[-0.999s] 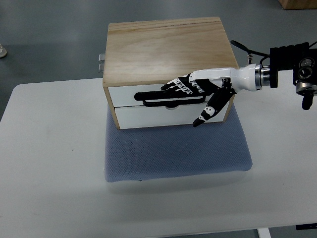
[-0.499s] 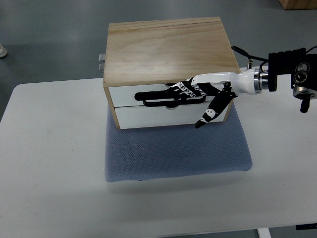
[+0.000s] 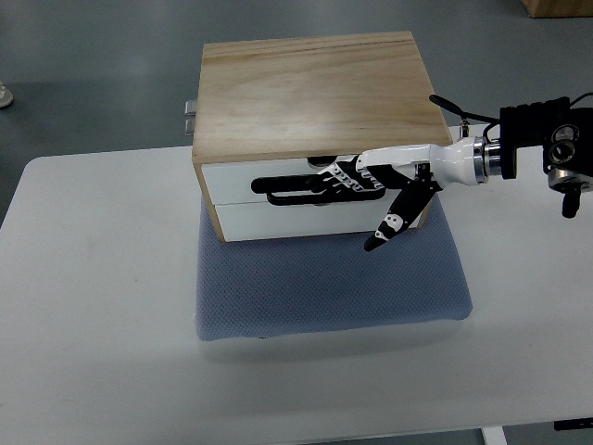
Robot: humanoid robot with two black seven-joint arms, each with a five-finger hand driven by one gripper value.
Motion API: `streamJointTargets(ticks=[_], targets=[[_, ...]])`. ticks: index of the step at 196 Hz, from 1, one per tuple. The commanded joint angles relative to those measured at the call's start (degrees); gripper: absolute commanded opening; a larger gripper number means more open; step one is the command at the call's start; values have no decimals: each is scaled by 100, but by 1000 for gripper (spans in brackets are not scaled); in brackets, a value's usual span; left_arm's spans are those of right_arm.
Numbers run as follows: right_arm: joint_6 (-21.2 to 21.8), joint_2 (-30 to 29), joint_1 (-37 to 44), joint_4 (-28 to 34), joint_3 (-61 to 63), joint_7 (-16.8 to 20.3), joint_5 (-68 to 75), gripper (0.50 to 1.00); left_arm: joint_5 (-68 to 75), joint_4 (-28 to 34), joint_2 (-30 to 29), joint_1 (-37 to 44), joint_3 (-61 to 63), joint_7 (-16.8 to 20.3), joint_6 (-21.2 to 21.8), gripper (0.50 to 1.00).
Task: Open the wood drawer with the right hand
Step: 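Pull the upper drawer handle toward the robot with the right hand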
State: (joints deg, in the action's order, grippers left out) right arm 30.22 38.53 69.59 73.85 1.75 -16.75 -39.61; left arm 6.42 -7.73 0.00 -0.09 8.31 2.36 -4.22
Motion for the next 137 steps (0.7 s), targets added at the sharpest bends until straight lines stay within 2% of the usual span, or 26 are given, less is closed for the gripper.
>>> streamJointTargets(ticks=[1,88,137], targets=[[2,111,-50,165,0,-3,6,952,0,0,0,0,-5,2,0,1000],[46,542,-296,1026,0,-21,6,954,0,0,0,0,4,2,0,1000],[54,717,-437,1299,0,-30,14,954,0,0,0,0,4,2,0,1000]])
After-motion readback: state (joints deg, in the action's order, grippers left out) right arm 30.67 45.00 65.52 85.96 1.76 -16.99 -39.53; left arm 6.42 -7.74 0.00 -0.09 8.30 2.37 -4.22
